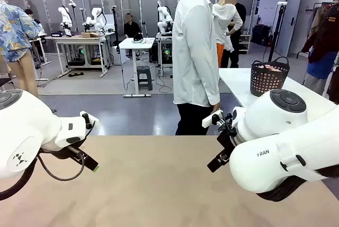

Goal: Fold the towel.
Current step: Grab the top end of the 100 cm Hotel Towel extended by the human.

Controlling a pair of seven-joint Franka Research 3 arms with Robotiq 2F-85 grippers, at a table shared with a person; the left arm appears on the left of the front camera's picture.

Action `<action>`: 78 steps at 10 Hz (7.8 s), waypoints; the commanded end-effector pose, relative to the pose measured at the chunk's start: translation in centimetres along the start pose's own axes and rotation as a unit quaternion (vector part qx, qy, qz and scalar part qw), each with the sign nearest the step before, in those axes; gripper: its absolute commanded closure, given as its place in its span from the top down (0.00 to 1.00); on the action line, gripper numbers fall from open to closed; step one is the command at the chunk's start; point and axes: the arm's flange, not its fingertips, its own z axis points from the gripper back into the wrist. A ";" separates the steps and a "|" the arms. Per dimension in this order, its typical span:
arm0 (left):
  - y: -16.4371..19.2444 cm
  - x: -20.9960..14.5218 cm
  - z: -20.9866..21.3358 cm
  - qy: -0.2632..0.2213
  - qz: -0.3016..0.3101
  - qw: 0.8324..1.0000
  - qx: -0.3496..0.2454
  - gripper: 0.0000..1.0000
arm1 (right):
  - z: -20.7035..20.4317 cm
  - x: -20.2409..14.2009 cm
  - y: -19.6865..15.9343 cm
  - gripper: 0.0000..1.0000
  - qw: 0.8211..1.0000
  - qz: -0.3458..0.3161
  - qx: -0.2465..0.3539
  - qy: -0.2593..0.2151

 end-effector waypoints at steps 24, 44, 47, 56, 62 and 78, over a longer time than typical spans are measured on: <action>2.1 1.9 5.1 0.015 0.020 0.998 -0.056 1.00 | 7.4 4.5 -3.5 1.00 0.999 -0.027 0.030 -0.002; 27.5 -23.4 25.4 -0.277 0.308 0.814 -0.408 1.00 | 20.7 -21.6 -29.9 1.00 0.781 -0.444 0.386 -0.211; 27.5 -23.4 25.4 -0.277 0.308 0.814 -0.408 1.00 | 20.7 -21.6 -29.9 1.00 0.781 -0.444 0.386 -0.211; 27.5 -23.4 25.4 -0.277 0.308 0.814 -0.408 1.00 | 20.7 -21.6 -29.9 1.00 0.781 -0.444 0.386 -0.211; 27.5 -23.4 25.4 -0.277 0.308 0.814 -0.408 1.00 | 20.7 -21.6 -29.9 1.00 0.781 -0.444 0.386 -0.211; 27.5 -23.4 25.4 -0.277 0.308 0.814 -0.408 1.00 | 20.7 -21.6 -29.9 1.00 0.781 -0.444 0.386 -0.211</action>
